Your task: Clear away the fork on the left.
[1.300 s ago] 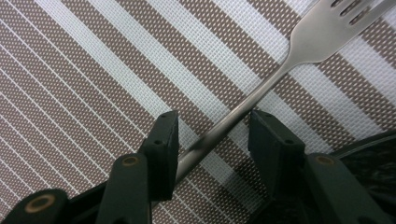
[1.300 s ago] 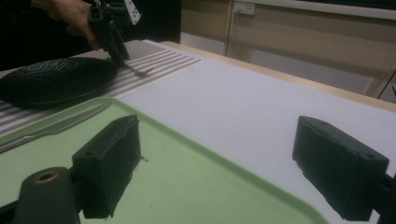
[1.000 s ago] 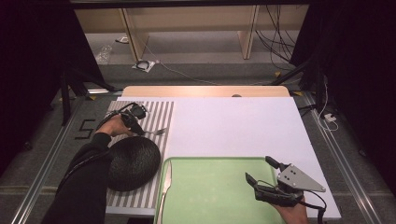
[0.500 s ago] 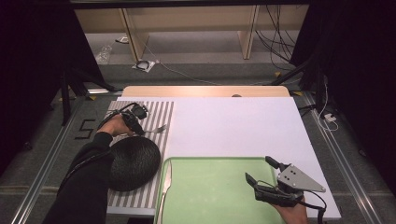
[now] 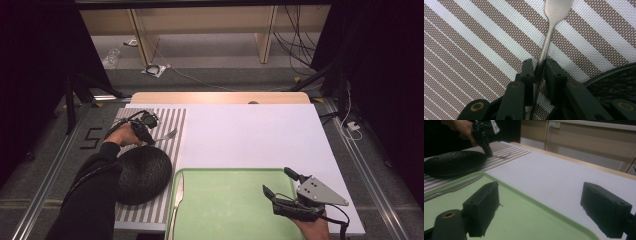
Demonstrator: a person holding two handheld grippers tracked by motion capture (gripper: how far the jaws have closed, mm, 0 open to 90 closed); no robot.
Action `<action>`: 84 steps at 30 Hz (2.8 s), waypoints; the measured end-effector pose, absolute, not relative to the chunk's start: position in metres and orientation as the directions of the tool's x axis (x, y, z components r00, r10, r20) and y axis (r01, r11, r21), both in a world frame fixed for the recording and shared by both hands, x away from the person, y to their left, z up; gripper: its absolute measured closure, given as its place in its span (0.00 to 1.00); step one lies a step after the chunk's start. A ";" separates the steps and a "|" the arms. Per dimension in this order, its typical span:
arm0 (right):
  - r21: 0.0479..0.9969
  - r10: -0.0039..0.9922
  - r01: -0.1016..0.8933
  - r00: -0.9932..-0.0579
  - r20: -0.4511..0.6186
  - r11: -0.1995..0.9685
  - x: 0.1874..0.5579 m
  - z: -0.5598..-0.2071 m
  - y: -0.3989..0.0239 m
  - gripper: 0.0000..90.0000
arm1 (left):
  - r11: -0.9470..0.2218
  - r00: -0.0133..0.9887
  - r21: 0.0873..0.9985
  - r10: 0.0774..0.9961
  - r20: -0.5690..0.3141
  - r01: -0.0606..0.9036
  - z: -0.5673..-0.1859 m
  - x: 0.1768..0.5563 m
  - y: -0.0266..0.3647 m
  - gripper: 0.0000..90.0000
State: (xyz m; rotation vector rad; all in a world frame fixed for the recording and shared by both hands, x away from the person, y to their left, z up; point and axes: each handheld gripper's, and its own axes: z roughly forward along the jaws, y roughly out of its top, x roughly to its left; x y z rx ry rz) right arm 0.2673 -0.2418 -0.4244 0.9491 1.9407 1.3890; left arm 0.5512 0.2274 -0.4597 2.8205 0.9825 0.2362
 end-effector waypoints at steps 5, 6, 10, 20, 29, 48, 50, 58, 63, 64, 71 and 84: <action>0.952 0.807 0.221 -0.589 -0.042 0.211 0.267 -0.424 -0.242 0.18 | -0.778 0.777 0.197 0.621 0.101 0.596 -0.460 0.550 0.226 0.92; 0.952 0.807 0.220 -0.589 -0.042 0.210 0.267 -0.424 -0.242 0.18 | -0.780 0.779 0.199 0.618 0.103 0.593 -0.460 0.550 0.226 0.92; 0.951 0.807 0.224 -0.590 -0.042 0.213 0.267 -0.424 -0.242 0.18 | -0.776 0.773 0.207 0.624 0.115 0.596 -0.460 0.551 0.225 0.93; 0.953 0.808 0.219 -0.587 -0.043 0.210 0.267 -0.424 -0.242 0.18 | -0.772 0.739 0.270 0.632 0.233 0.575 -0.453 0.551 0.231 0.93; 0.951 0.808 0.225 -0.587 -0.042 0.213 0.267 -0.424 -0.242 0.18 | -0.755 0.709 0.307 0.652 0.267 0.579 -0.437 0.545 0.244 0.93; 0.950 0.811 0.225 -0.584 -0.047 0.217 0.268 -0.425 -0.241 0.18 | -0.665 0.669 0.411 0.726 0.161 0.623 -0.399 0.505 0.235 0.93; 0.950 0.811 0.224 -0.584 -0.048 0.218 0.268 -0.425 -0.241 0.18 | -0.654 0.668 0.428 0.731 0.142 0.624 -0.396 0.499 0.233 0.93; 0.950 0.810 0.226 -0.584 -0.046 0.217 0.268 -0.425 -0.241 0.18 | -0.656 0.691 0.455 0.714 0.116 0.602 -0.385 0.473 0.221 0.93; 0.950 0.810 0.224 -0.585 -0.047 0.217 0.268 -0.425 -0.241 0.18 | -0.661 0.709 0.475 0.698 0.104 0.581 -0.384 0.455 0.215 0.93; 0.950 0.810 0.225 -0.584 -0.046 0.216 0.267 -0.425 -0.241 0.18 | -0.662 0.711 0.478 0.696 0.106 0.577 -0.384 0.451 0.214 0.93; 0.951 0.811 0.224 -0.584 -0.045 0.214 0.267 -0.425 -0.241 0.18 | -0.674 0.729 0.485 0.677 0.103 0.557 -0.387 0.433 0.208 0.93; 0.952 0.808 0.216 -0.588 -0.050 0.216 0.266 -0.424 -0.240 0.18 | -0.699 0.754 0.487 0.646 0.117 0.523 -0.387 0.408 0.189 0.93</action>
